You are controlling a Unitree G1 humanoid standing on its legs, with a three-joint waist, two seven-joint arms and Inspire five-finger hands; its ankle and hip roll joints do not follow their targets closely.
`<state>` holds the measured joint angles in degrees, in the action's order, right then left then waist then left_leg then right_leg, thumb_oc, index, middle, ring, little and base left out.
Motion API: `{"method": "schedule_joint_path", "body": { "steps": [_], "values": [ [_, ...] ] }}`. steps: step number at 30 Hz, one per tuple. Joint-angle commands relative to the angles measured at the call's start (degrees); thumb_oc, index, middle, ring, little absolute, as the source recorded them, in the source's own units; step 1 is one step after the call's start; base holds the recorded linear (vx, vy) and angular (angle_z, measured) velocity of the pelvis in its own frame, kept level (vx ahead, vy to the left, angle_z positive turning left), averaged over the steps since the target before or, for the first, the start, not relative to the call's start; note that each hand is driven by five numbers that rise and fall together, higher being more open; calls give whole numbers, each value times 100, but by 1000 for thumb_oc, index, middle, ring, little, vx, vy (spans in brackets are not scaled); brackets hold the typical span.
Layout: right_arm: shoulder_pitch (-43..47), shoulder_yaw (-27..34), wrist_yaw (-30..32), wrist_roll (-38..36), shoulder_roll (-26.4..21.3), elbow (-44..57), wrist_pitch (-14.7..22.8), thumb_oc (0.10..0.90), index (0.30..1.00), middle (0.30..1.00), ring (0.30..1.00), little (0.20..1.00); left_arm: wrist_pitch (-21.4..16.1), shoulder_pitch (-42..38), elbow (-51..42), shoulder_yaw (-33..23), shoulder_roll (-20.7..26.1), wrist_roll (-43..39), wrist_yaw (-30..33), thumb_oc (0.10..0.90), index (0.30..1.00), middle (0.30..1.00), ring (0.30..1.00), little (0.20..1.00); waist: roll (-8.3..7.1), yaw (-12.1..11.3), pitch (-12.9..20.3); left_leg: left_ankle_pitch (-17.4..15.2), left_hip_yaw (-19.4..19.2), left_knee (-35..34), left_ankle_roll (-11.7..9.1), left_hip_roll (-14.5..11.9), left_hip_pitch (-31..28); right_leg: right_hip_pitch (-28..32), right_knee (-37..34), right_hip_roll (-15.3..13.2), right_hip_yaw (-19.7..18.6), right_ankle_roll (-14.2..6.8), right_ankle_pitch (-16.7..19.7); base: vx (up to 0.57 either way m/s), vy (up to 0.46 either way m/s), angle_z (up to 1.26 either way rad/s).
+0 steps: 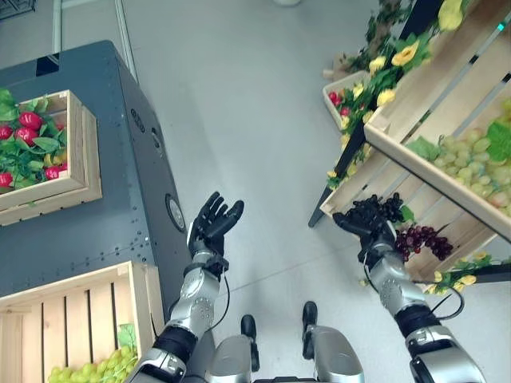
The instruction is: Pick up the fruits from the basket on one side to the basket on the other side
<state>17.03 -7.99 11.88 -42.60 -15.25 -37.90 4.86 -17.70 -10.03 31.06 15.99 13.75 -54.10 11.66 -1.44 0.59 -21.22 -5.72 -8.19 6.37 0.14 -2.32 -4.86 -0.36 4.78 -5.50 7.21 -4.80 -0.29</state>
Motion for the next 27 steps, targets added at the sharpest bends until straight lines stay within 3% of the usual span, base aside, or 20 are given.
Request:
{"method": "schedule_joint_path", "body": {
  "steps": [1, 6, 9, 17, 23, 25, 26, 27],
  "values": [
    [-172, -257, -371, 168, -31, 217, 731, 800, 900, 900, 900, 900, -343, 272, -51, 55, -134, 222, -342, 800, 900, 900, 900, 900, -19, -102, 903, 373, 212, -8, -99, 8, 273, 330, 30, -159, 23, 184, 112, 45, -22, 2],
    [-953, -491, -557, -251, 428, 426, 810, 800, 900, 900, 900, 900, -331, 647, -79, 155, -141, 716, -601, 800, 900, 900, 900, 900, 21, -144, 1084, 545, 340, -452, -114, -49, 110, 465, -224, -140, 100, 151, 175, 53, -33, 7],
    [-1133, -673, -795, -81, 549, 436, 714, 800, 900, 900, 900, 900, -392, 720, -148, 198, -106, 989, -617, 800, 900, 900, 900, 900, 79, -178, 1114, 660, 430, -664, -151, -76, 65, 536, -404, -126, 175, 147, 231, 23, -44, 15],
    [-1423, -1155, -1564, 423, 527, 824, 520, 800, 900, 900, 900, 900, -629, 995, -425, 52, 36, 1373, -259, 800, 900, 900, 900, 900, 117, -329, 1130, 903, 608, -841, -320, -135, 179, 609, -862, -62, 413, 181, 419, 9, -69, 18],
    [-1336, -1537, -1571, 657, 344, 867, 404, 800, 900, 900, 900, 900, -618, 1003, -581, 34, 8, 1375, -91, 800, 900, 900, 900, 900, 204, -613, 1040, 1213, 860, -917, -484, -136, 542, 565, -915, -54, 735, 251, 387, -49, -29, 26],
    [-1314, -1548, -1438, 536, 311, 865, 473, 800, 900, 900, 900, 900, -591, 909, -560, 76, -21, 1427, -200, 800, 900, 900, 900, 900, 203, -593, 1018, 1127, 578, -715, -483, -72, 633, 563, -907, -72, 916, 253, 356, -89, -21, 50],
    [-1330, -1503, -1270, 431, 307, 881, 526, 800, 900, 900, 900, 900, -512, 799, -542, 123, -38, 1569, -275, 800, 900, 900, 900, 900, 174, -508, 1001, 1017, 57, -379, -499, -73, 707, 593, -874, -140, 1161, 256, 348, -78, -13, 76],
    [-1347, -1478, -1168, 365, 309, 885, 569, 800, 900, 900, 900, 900, -475, 740, -518, 158, -53, 1647, -330, 800, 900, 900, 900, 900, 149, -459, 973, 942, -211, -168, -503, -102, 721, 623, -825, -193, 1283, 254, 339, -87, 15, 108]
  ]
}}
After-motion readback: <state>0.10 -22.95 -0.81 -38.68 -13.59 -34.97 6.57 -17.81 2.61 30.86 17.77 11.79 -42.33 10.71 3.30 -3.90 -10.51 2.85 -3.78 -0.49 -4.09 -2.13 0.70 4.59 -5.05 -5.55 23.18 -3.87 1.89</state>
